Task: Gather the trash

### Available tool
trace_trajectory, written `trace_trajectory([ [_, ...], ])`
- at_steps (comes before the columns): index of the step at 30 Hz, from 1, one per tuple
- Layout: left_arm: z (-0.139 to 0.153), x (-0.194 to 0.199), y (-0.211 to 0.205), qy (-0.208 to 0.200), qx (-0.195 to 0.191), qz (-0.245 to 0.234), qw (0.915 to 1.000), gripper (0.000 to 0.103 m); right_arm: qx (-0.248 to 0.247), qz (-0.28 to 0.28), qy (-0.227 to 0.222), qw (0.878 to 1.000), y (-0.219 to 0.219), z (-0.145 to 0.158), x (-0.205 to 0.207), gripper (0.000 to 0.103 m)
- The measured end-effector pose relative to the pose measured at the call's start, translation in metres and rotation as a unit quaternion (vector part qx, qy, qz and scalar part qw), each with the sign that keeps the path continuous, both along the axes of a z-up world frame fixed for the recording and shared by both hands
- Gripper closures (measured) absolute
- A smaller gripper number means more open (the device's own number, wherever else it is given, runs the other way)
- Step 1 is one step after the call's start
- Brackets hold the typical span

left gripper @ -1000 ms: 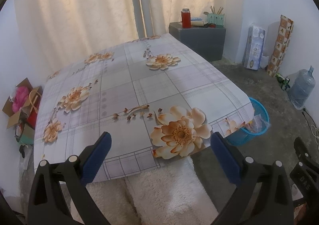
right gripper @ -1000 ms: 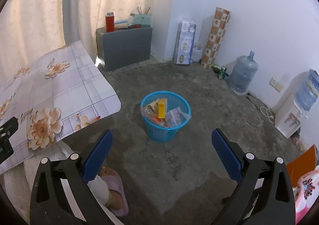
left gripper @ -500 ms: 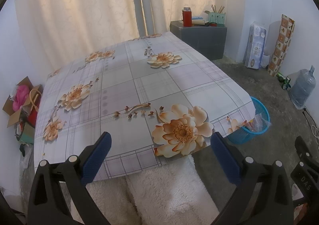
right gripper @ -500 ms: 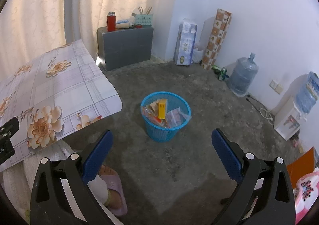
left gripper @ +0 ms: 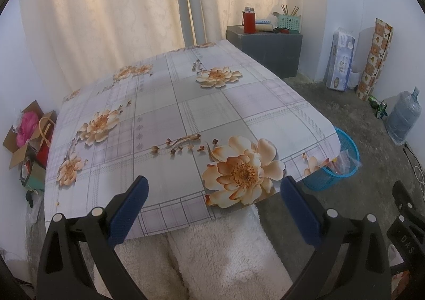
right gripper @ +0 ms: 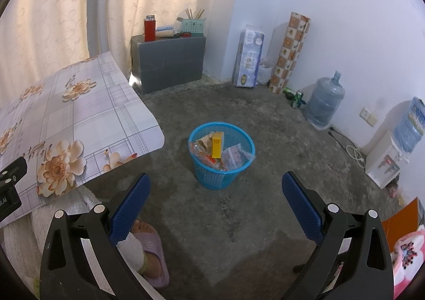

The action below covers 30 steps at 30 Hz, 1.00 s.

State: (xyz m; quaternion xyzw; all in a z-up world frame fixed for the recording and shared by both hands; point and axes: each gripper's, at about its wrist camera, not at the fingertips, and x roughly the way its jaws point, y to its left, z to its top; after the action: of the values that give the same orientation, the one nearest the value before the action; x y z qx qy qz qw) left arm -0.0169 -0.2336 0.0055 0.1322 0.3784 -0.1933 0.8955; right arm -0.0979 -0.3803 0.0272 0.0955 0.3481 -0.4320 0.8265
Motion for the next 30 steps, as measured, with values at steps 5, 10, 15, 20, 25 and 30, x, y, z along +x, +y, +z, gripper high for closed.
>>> trace_trajectory([
  [5,0.0005,0.0013,-0.0006,0.000,0.000,0.000,1.0000,0.005,-0.001,0.001,0.000,1.000,-0.0005,0.0000,0.0006,0.008],
  [10,-0.0002,0.0009,-0.0007,0.001,0.000,0.000,1.0000,0.006,0.000,0.001,0.000,1.000,0.0003,-0.0003,0.0008,0.008],
  [15,-0.0016,-0.0003,-0.0002,0.001,0.001,-0.001,1.0000,0.005,0.000,0.002,0.001,1.000,-0.0005,-0.0004,0.0008,0.008],
  [20,-0.0012,0.0009,-0.0009,0.001,0.001,0.000,1.0000,0.006,-0.001,0.003,0.001,1.000,-0.0003,0.0000,0.0014,0.008],
  [25,-0.0011,0.0013,-0.0014,0.002,0.001,0.000,1.0000,0.005,-0.001,0.003,0.001,1.000,-0.0004,0.0000,0.0018,0.008],
  [30,-0.0015,0.0007,-0.0011,0.002,0.001,0.000,1.0000,0.006,-0.001,0.003,0.001,1.000,-0.0010,0.0001,0.0019,0.008],
])
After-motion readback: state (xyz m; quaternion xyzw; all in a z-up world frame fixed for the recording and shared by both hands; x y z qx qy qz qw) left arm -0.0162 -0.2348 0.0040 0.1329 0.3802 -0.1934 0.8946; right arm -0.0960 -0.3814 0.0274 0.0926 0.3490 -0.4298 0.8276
